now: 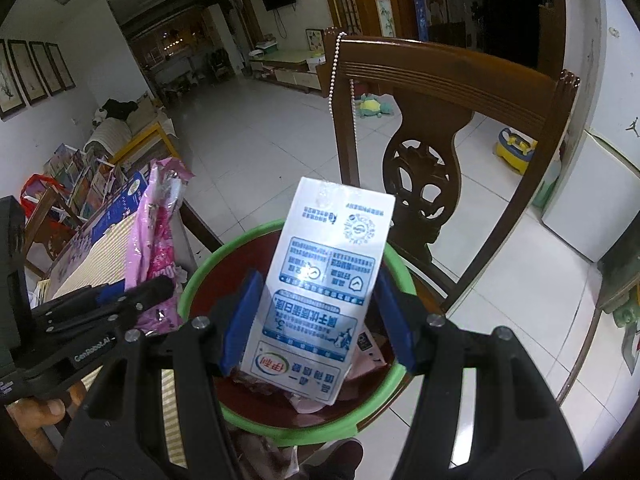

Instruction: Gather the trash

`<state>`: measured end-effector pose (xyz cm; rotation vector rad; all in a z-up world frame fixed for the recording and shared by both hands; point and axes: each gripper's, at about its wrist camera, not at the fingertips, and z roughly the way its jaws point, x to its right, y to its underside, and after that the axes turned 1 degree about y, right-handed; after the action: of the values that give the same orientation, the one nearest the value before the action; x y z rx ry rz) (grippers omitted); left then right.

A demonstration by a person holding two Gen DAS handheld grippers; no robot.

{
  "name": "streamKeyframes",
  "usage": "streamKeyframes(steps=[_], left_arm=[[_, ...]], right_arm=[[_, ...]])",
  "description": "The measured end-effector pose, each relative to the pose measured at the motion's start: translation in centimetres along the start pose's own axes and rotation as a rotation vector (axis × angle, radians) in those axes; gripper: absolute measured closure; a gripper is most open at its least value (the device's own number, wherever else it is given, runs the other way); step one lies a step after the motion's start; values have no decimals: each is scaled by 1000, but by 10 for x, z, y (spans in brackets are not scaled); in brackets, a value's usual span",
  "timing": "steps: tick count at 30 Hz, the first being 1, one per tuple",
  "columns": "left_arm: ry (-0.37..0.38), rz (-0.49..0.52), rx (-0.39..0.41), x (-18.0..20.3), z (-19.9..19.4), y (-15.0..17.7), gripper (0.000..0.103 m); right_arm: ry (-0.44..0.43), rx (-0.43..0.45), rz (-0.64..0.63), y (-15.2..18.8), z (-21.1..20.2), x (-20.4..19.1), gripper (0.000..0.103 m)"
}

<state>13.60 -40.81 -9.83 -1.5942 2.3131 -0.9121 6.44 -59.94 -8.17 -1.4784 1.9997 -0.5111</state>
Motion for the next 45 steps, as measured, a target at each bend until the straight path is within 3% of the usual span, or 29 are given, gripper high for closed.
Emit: streamKeyframes(steps=[9,15,27,29,31,33,38,43,45], left_arm=[[3,7,-9,9,13,-10,76],[10,13,8,12,10,-16,70],[30,25,37,14,2,-16,69],[31,29,44,14,0,-17,61],[28,25,56,12,-2,-17,28],[33,8,77,7,-8,-17,26],[13,-1,129,-10,-34,-13,19],[-29,-32,209,-41,-73,-4,8],[-47,-47,247,-58,-93,2,8]], right_arm=[[-29,-23,-10,0,7,0,46],[-37,-40,-13,-1,13,2,46],[-19,-52,-20,2,17,1,46],[-7,-51,-26,3,18,0,46],[26,-50,-47,6,21,-4,44],[48,-55,-53,8,23,-5,29],[33,-35,-18,11,13,-12,27],[-9,46,-19,12,-6,-47,11],[-18,95,-33,13,-15,-70,4]])
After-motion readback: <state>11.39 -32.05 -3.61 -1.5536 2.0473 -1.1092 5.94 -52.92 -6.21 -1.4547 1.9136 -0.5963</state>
